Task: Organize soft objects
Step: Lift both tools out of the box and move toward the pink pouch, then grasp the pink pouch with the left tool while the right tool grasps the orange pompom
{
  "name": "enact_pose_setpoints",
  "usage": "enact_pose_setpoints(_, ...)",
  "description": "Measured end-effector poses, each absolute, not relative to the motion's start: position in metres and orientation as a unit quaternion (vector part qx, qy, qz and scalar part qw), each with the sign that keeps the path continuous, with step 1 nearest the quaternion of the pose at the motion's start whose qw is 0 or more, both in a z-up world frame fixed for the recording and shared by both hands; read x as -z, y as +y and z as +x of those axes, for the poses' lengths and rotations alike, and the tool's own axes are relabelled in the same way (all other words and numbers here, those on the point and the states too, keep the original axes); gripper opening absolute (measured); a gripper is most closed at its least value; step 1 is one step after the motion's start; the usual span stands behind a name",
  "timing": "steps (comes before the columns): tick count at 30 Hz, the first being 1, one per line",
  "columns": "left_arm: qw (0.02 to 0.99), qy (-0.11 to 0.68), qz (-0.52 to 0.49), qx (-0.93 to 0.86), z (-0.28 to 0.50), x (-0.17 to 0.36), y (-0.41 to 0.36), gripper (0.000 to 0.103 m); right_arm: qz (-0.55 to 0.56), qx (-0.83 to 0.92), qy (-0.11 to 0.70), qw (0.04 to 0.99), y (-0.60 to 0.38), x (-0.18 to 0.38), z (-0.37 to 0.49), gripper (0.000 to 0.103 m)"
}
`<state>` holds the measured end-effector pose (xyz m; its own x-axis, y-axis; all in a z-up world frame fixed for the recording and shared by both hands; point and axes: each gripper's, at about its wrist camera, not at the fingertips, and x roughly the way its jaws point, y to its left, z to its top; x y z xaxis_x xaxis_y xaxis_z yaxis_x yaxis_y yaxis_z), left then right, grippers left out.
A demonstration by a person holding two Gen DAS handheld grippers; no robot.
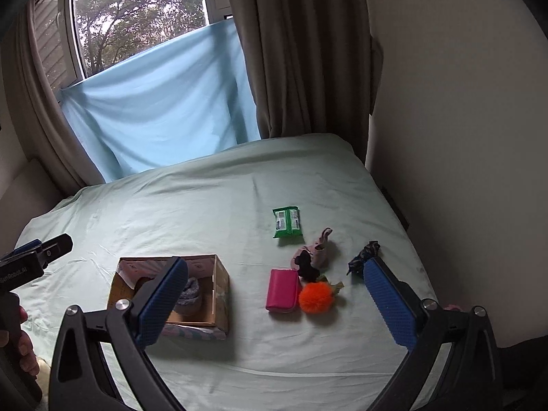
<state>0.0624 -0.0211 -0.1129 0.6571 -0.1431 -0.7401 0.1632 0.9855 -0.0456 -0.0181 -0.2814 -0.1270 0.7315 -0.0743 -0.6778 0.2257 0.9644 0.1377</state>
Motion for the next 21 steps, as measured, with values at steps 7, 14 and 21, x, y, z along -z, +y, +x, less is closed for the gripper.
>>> enact_pose_setpoints(7, 0.889, 0.444, 0.019, 0.11, 0.091, 0.155, -0.109, 0.103, 0.133, 0.063, 0.389, 0.909, -0.335, 0.17, -0.004, 0.102)
enact_pose_setpoints(14, 0.858, 0.496, 0.039, 0.126, 0.127, 0.212, -0.175, 0.103, 0.179, 0.044, 0.424, 0.887, -0.373, 0.224, 0.019, 0.102)
enact_pose_setpoints(21, 0.812, 0.565, 0.05, 0.139, 0.165, 0.286, -0.217, 0.103, 0.264, 0.05, 0.449, 0.852, -0.397, 0.283, 0.035, 0.102)
